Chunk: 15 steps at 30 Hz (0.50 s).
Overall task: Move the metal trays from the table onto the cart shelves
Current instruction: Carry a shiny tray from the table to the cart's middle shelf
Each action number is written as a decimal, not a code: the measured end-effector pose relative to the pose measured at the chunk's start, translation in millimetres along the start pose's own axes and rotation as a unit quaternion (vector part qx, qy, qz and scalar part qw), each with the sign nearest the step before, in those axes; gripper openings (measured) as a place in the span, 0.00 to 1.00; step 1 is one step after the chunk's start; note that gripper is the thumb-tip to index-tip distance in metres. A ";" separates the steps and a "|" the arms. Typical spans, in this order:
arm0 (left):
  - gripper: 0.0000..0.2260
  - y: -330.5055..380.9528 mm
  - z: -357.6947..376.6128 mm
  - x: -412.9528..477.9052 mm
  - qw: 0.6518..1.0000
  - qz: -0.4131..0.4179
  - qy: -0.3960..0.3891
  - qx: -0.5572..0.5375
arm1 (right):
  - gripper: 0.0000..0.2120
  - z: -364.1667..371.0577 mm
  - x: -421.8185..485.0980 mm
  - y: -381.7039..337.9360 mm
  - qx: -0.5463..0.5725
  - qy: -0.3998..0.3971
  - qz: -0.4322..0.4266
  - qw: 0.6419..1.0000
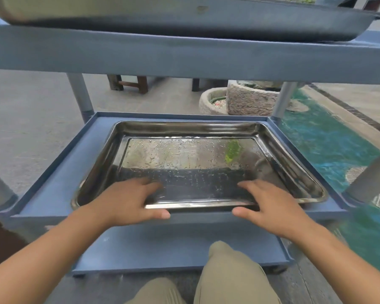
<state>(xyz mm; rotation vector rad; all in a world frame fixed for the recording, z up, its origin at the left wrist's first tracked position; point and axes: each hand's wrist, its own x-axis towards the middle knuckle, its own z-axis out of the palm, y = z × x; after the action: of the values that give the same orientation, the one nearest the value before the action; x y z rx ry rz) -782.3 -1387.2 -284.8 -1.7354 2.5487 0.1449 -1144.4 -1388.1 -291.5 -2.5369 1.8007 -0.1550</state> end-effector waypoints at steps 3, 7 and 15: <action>0.45 0.2 8.3 1.9 1.000 0.000 0.001 -0.005 | 0.46 8.3 -0.3 -3.7 -0.071 0.009 -0.011 0.997; 0.45 0.0 17.0 4.3 0.999 -0.016 0.049 -0.002 | 0.43 17.9 5.6 -3.1 -0.075 0.054 0.000 0.996; 0.46 5.4 19.9 8.8 0.996 -0.063 0.066 -0.025 | 0.42 20.5 18.4 6.3 -0.068 0.098 -0.020 0.993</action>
<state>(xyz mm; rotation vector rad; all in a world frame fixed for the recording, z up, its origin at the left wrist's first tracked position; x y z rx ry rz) -790.7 -1391.2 -305.2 -1.9816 2.5342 0.0908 -1142.3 -1408.3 -311.2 -2.7398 1.8883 -0.3034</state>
